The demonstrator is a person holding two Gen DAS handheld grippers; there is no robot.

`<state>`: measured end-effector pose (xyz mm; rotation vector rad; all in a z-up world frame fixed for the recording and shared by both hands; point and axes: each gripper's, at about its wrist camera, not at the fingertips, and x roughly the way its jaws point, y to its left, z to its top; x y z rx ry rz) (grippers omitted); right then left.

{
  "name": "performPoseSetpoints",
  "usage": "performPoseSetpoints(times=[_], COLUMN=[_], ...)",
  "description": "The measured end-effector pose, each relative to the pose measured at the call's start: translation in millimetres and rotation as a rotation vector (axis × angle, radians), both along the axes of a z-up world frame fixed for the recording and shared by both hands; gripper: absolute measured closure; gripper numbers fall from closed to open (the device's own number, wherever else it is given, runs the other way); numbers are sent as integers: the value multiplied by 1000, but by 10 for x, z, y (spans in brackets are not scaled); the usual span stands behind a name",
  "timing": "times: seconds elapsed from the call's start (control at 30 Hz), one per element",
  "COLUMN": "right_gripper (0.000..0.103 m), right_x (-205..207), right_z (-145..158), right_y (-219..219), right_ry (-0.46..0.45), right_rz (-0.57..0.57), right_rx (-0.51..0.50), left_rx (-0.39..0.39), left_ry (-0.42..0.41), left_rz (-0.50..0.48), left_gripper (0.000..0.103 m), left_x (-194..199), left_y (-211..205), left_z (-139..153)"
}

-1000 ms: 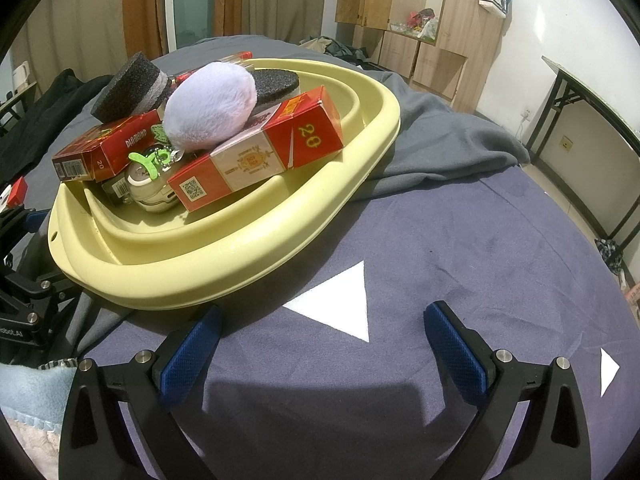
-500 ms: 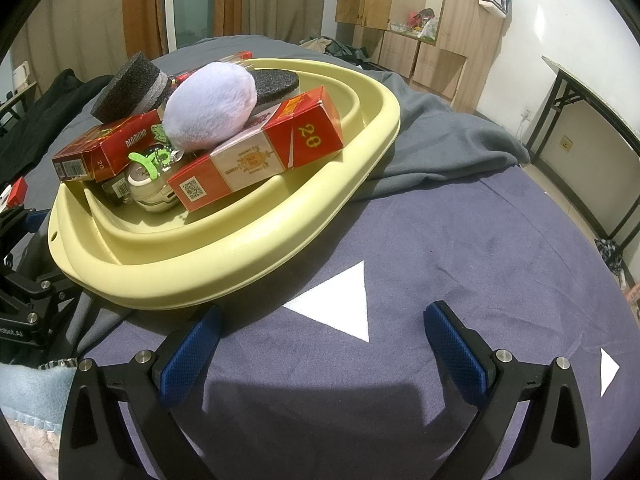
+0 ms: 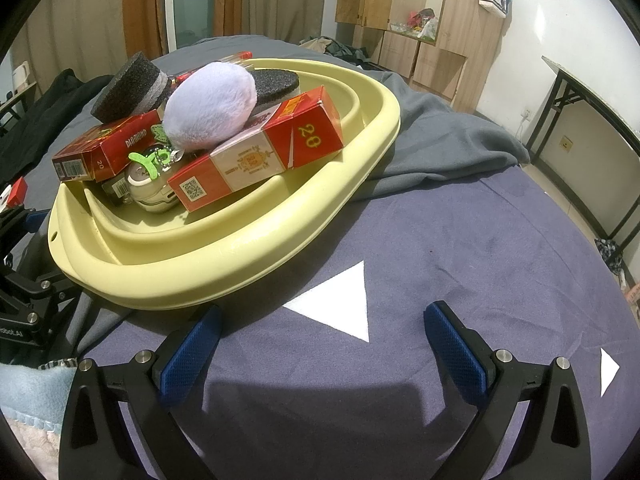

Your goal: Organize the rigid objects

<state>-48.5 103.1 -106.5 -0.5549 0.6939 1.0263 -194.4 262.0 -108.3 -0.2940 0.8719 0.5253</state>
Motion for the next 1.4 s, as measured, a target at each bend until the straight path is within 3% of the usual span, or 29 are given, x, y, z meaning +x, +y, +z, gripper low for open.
performPoseSetpoints(times=[1.4], right_gripper=[0], right_x=[2], right_z=[-1], right_y=[1], right_ry=[0], right_rz=[0], right_rx=[0], left_rx=[4], left_ry=[3], left_rz=[0], left_gripper=[0], left_x=[3], left_y=[-27], left_z=[-5])
